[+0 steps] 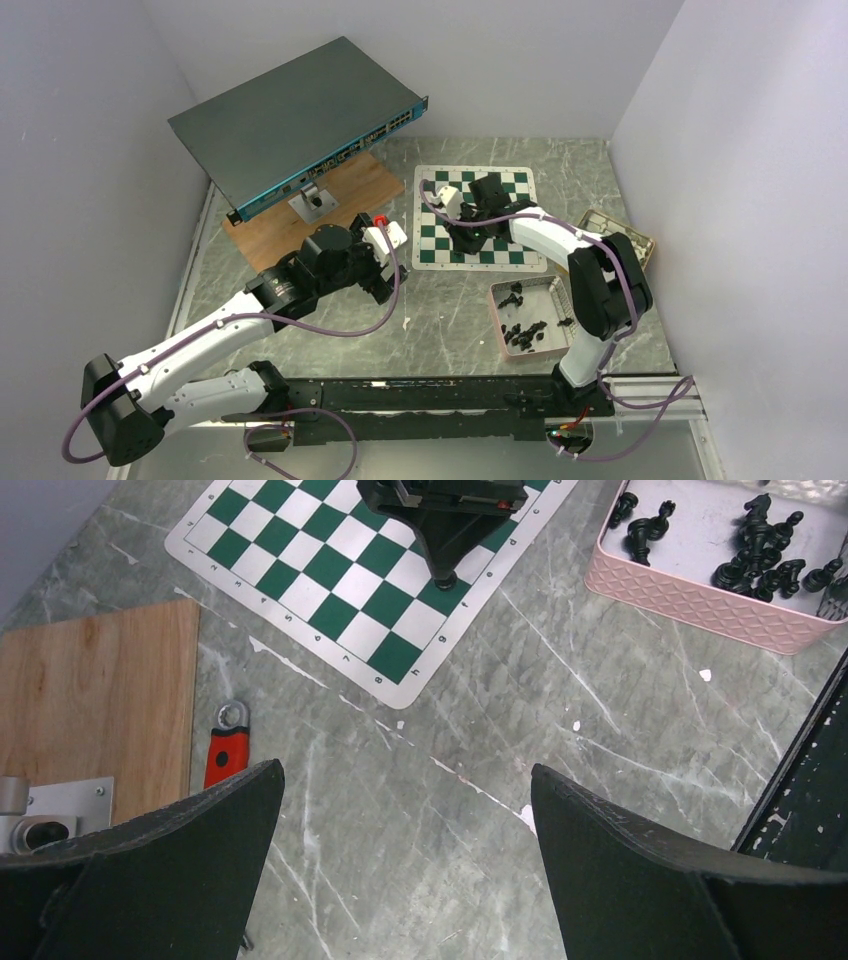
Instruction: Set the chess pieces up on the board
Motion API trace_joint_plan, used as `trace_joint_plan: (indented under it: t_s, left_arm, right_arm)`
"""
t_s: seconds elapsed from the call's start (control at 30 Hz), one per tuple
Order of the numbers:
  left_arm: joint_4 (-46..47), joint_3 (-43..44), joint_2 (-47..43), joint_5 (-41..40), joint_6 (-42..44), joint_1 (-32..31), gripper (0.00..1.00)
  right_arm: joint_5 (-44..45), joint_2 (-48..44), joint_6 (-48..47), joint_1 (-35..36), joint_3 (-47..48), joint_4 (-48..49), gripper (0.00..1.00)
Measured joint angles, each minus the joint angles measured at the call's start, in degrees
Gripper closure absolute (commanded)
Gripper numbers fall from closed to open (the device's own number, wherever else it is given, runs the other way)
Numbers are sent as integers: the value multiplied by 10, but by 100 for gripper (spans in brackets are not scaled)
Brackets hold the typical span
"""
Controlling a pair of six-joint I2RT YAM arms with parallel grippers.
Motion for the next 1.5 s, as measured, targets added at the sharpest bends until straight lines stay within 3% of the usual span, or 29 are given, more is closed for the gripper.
trace_joint_plan:
  t_s: [1.17, 1.3, 1.5]
  left_arm:
    - [-1, 0, 10, 0, 1, 0, 1]
    - [-1, 0, 10, 0, 1, 0, 1]
    - [-1, 0, 10, 0, 1, 0, 1]
  right_arm:
    - [15, 45, 23, 1, -1, 34, 100]
    - [15, 45, 23, 1, -1, 34, 93]
    - [14, 48, 30, 1, 4, 32, 68]
